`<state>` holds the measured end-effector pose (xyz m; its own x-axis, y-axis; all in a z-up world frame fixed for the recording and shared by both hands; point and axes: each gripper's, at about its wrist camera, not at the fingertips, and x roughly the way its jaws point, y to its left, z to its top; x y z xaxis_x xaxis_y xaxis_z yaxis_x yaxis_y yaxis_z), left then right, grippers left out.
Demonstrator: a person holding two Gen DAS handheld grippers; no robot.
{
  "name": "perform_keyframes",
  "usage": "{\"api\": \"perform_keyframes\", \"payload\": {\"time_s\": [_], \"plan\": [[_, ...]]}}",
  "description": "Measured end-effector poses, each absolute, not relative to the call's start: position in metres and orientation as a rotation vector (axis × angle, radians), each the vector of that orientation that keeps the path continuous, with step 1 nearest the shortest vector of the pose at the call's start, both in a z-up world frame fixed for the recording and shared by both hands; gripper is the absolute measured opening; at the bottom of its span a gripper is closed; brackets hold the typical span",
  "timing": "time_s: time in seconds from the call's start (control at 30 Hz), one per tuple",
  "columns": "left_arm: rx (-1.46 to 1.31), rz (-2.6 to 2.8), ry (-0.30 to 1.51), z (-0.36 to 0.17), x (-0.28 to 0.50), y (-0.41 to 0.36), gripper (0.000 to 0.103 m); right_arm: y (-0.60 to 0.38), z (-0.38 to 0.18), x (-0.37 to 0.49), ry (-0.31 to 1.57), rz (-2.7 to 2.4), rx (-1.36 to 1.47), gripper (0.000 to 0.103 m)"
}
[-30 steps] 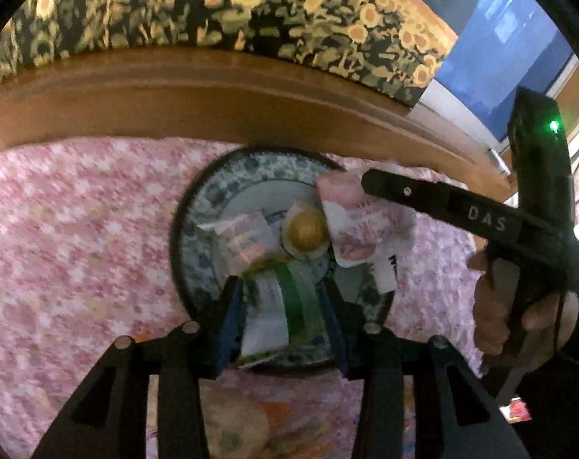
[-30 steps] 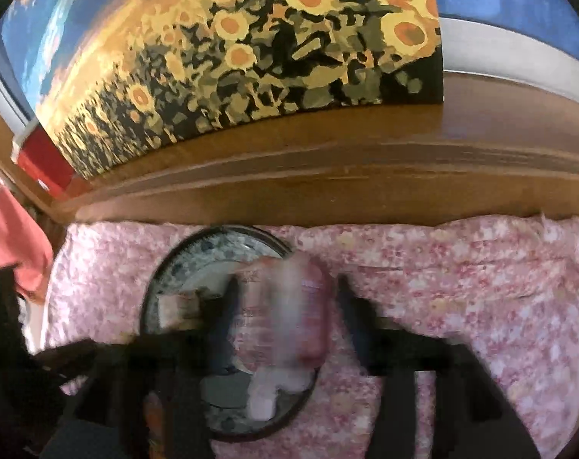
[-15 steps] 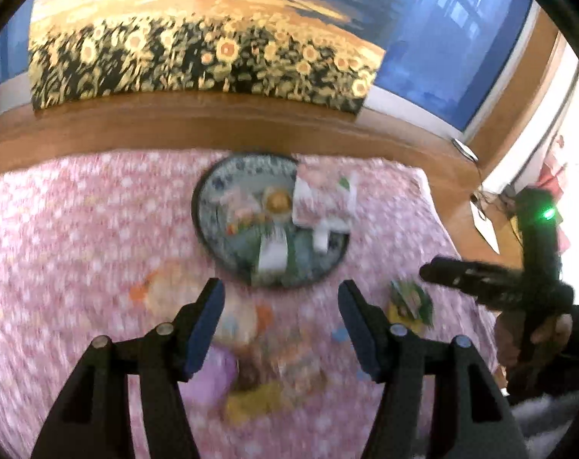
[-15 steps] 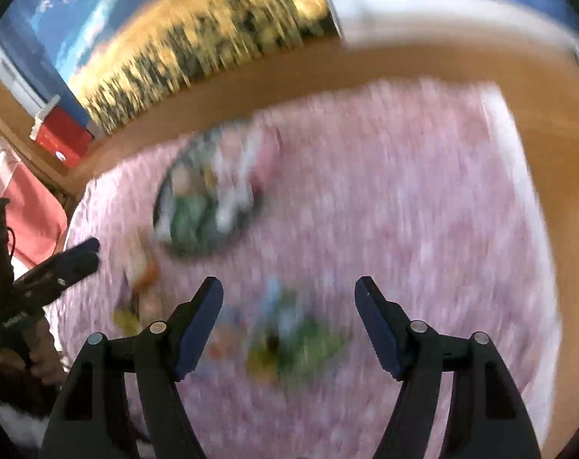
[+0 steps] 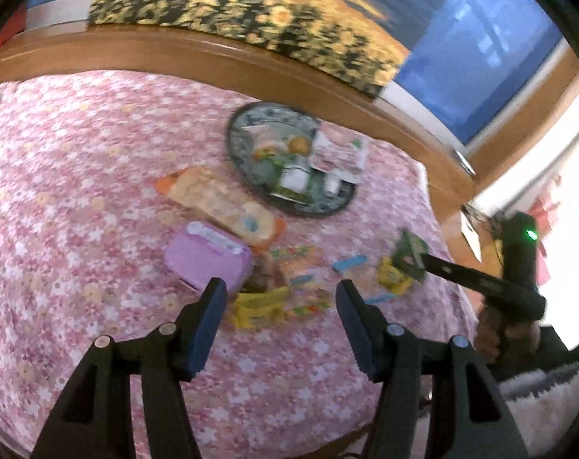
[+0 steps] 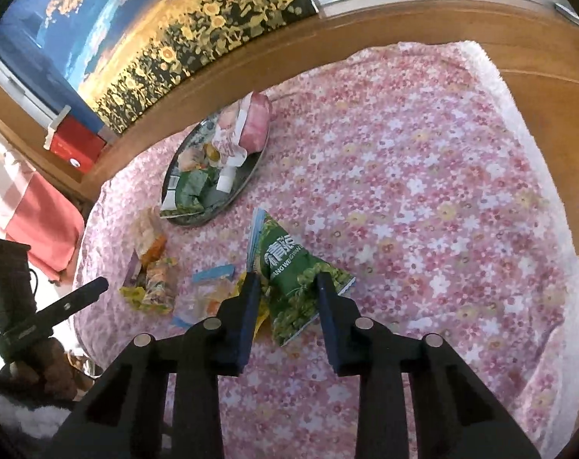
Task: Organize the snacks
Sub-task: 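Carry the bread roll bag with the left tool while the right carries a green bag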
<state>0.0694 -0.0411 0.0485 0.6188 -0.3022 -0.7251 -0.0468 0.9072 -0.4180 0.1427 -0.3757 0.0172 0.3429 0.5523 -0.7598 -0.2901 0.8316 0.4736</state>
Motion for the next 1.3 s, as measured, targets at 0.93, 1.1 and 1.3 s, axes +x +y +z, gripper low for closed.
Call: {"api": "perform_keyframes", "payload": {"time_s": [0.93, 1.1, 1.3], "plan": [[-0.405, -0.140, 1.002, 0.069, 0.182, -0.003, 0.027, -0.239, 0.059, 0.183, 0.901, 0.659, -0.095, 0.031], [-0.485, -0.237, 0.973, 0.092, 0.210, 0.003, 0.027, -0.214, 0.052, 0.193, 0.892, 0.580, -0.218, 0.034], [-0.739, -0.236, 1.003, 0.060, 0.268, 0.002, 0.027, -0.225, 0.038, 0.198, 0.900, 0.563, -0.186, 0.052]]}}
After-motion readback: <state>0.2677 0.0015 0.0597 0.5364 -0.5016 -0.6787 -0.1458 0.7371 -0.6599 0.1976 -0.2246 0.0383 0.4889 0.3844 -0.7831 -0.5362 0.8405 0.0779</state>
